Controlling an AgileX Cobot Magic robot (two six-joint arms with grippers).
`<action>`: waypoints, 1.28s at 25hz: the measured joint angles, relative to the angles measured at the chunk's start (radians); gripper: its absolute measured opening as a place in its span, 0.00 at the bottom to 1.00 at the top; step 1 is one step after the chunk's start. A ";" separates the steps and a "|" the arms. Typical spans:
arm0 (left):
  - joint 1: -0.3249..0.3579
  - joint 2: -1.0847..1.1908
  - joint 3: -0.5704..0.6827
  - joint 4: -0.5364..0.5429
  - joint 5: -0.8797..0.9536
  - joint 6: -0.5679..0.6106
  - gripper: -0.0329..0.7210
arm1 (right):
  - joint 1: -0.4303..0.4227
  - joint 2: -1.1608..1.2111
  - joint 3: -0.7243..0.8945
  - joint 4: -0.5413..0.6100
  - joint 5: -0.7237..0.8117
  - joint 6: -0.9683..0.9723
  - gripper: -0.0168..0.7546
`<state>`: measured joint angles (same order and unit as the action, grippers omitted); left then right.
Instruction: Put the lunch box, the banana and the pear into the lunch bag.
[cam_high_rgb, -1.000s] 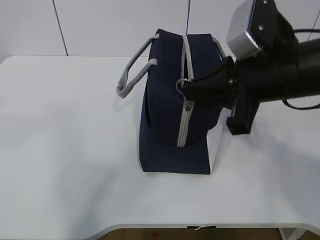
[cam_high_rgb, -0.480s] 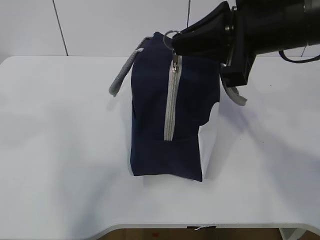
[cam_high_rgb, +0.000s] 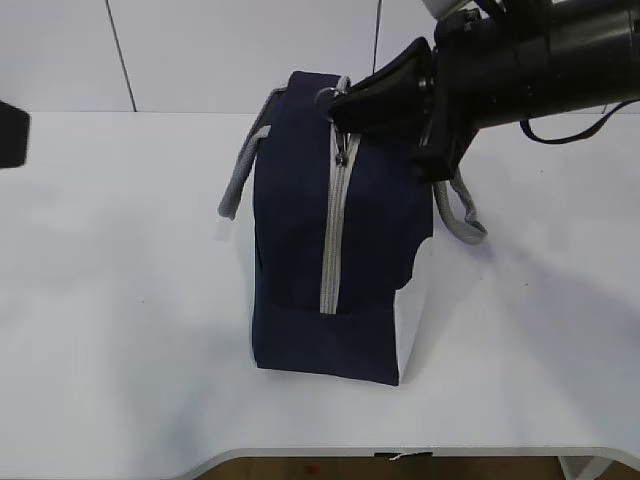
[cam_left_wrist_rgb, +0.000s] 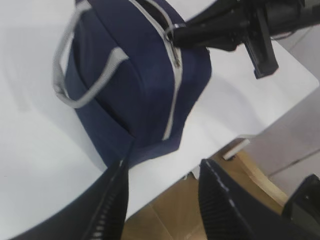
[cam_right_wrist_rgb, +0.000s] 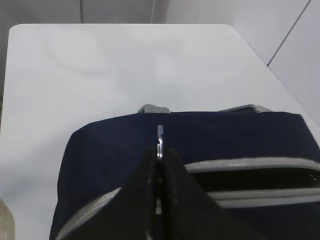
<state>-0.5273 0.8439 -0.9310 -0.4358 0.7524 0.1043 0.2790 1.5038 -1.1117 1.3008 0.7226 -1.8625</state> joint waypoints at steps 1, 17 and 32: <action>0.000 0.018 0.000 -0.020 0.000 0.018 0.51 | 0.000 0.000 -0.008 0.000 -0.006 0.000 0.03; 0.000 0.237 0.005 -0.246 -0.118 0.255 0.51 | 0.000 0.018 -0.087 0.000 -0.061 0.000 0.03; 0.000 0.423 0.005 -0.381 -0.307 0.430 0.61 | 0.000 0.039 -0.087 0.047 -0.060 0.001 0.03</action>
<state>-0.5273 1.2666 -0.9263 -0.8163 0.4458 0.5339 0.2790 1.5432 -1.1982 1.3482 0.6623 -1.8616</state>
